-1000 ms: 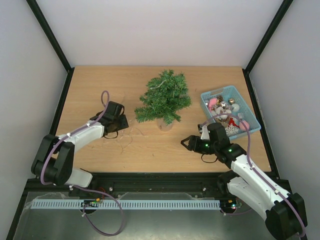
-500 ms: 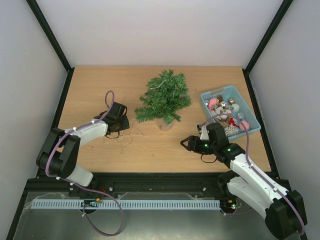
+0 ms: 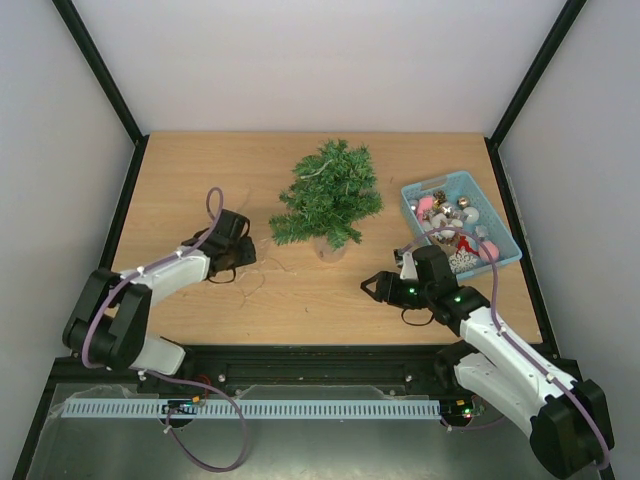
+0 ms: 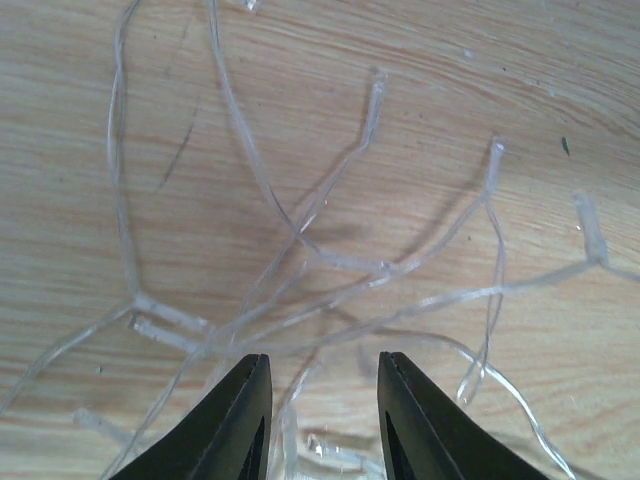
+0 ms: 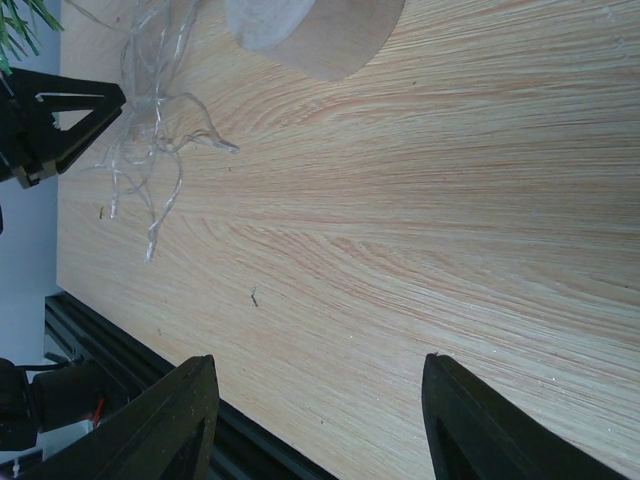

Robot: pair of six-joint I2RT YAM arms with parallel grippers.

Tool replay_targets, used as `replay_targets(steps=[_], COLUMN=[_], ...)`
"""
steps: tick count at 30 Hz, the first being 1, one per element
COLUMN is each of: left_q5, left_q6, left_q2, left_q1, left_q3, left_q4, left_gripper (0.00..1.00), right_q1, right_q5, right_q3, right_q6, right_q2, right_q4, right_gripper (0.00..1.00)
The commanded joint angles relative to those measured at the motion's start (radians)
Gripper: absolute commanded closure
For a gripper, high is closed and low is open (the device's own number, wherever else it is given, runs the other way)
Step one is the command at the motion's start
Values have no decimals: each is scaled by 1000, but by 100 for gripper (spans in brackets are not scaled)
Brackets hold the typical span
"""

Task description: Decorate the small christmas tree

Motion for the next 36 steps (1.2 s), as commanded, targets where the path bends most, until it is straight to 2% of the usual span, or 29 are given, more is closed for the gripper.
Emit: replay_targets(steps=[1,4,6,9,11,16,21,28,36], left_q5=[41,57,66,74,85,107,59,-30,-49], left_q6=[-7,-8,-1,10,20,39,66,86,115], left_q2=[-98,-171,-223,-256,-257,-190,-84,-59,0], left_q1=[-4,-3,-3,-1,0,0,0,0,-2], left_q3=[-56,-93,-116,-118,-117,-112,-63,-13,32], left_q4=[-7,-12,-6,-8,4,54,63,58,67], left_gripper=[68,63,53,44,42,45,51,56,62], right_q1=[-4,-3,-4,-4,-3,-3,-4,-3,-3], right_q5=[-15,-19,-20,-25,-32,-33,-33,-28,-33], right_q3=[-11,-7,-6,-15,-20,-19,-28,-49,-54], right_q6=[-16,-16,-18,-14,-7,-4,2,9,11], right_q2=[11,9,7,8,12,5,-9,-41,-40], right_q4=[-10,-12,-14,-3,5,2,-3,-9,-2], right_gripper=[42,42,42,42,42,42,42,42,42])
